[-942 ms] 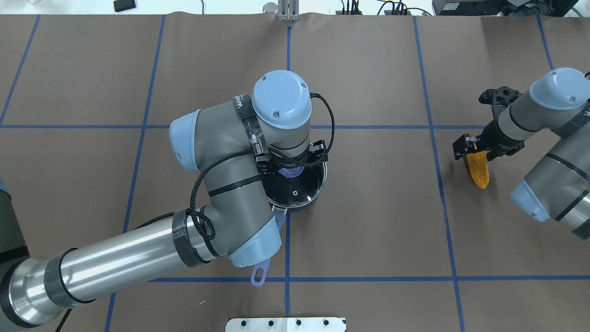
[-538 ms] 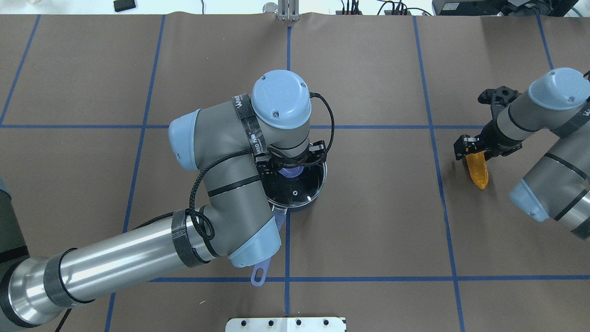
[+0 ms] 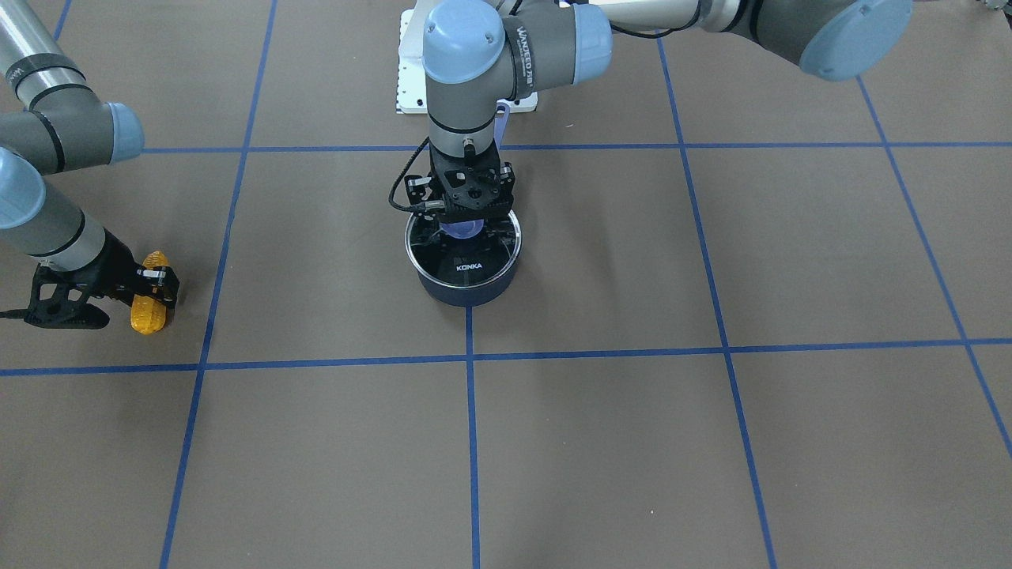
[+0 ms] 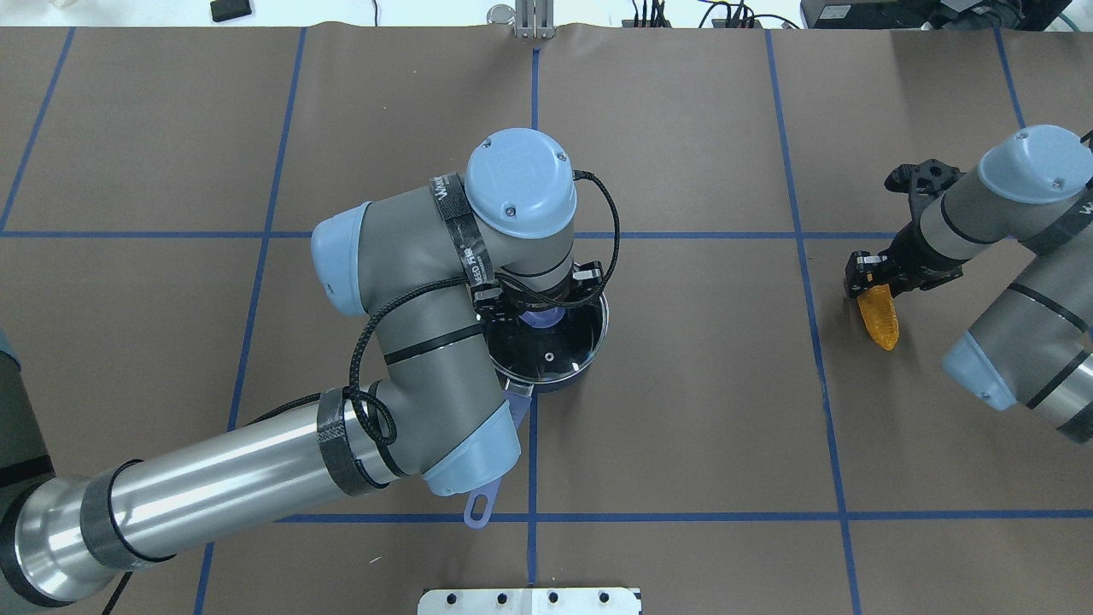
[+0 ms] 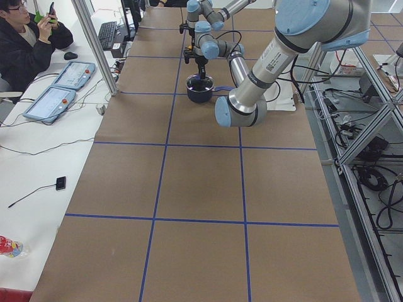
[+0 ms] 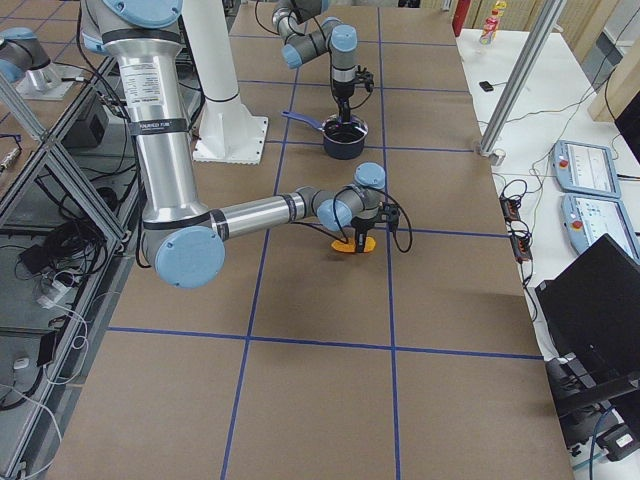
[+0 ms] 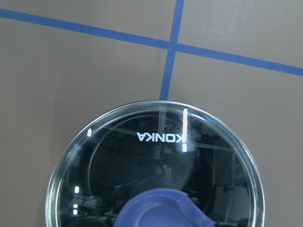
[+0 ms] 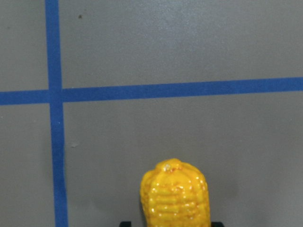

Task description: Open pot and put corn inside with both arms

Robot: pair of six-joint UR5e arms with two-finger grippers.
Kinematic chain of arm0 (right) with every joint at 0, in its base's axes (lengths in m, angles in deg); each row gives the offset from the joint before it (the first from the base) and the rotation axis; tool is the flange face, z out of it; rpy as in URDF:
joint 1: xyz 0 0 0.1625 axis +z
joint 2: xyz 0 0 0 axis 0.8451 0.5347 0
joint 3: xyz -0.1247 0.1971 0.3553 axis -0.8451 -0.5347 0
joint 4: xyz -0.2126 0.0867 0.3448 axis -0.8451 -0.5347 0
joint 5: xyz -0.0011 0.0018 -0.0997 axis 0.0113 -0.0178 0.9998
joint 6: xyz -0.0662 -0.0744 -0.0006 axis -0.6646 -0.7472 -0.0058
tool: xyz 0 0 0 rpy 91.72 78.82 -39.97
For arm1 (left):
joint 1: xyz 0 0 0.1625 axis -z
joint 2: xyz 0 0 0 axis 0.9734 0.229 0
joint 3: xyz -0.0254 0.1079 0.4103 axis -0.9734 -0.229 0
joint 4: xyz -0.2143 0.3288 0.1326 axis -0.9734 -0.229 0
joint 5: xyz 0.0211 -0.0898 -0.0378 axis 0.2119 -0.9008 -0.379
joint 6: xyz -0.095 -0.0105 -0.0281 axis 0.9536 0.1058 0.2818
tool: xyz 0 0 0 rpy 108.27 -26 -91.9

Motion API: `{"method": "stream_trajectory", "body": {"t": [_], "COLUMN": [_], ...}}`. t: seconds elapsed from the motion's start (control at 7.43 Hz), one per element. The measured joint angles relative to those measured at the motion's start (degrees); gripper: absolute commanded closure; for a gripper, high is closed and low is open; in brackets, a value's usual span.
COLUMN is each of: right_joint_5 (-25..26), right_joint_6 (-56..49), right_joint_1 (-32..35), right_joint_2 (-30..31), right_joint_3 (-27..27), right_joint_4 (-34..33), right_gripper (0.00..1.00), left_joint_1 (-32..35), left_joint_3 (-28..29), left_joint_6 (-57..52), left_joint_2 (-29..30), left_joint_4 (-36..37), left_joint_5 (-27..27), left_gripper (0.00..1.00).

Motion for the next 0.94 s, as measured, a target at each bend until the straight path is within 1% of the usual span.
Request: {"method": "stream_trajectory", "body": {"t": [0.13, 0.27, 0.4, 0.81, 0.94], "right_joint_5": [-0.02, -0.1, -0.21, -1.23, -2.19], "right_joint_6": [0.03, 0.05, 0.05, 0.08, 0.11], "right_joint_1": [0.0, 0.0, 0.0, 0.88, 1.67], "right_joint_2": [-0.03, -0.06, -0.08, -1.16, -1.6], "right_joint_3": [0.03, 0.06, 0.16, 0.52, 0.55], "right_joint_4": [0.0, 0.0, 0.0, -0.56, -0.81], "right_gripper": [0.73, 0.76, 0.77, 0.89, 0.89], "left_joint_1": [0.0, 0.0, 0.0, 0.31, 0.57], "left_joint_3": [-0.01, -0.07, -0.26, -2.46, -3.16], "left_joint_6": [-0.04, -0.06, -0.09, -0.31, -0.42], "left_joint_2": [0.0, -0.01, -0.04, -0.27, -0.34], "left_joint_4": [0.0, 0.01, 0.02, 0.51, 0.71], "left_joint_5": [0.0, 0.0, -0.02, -0.08, -0.11], "left_gripper": [0.36, 0.36, 0.36, 0.36, 0.36]}}
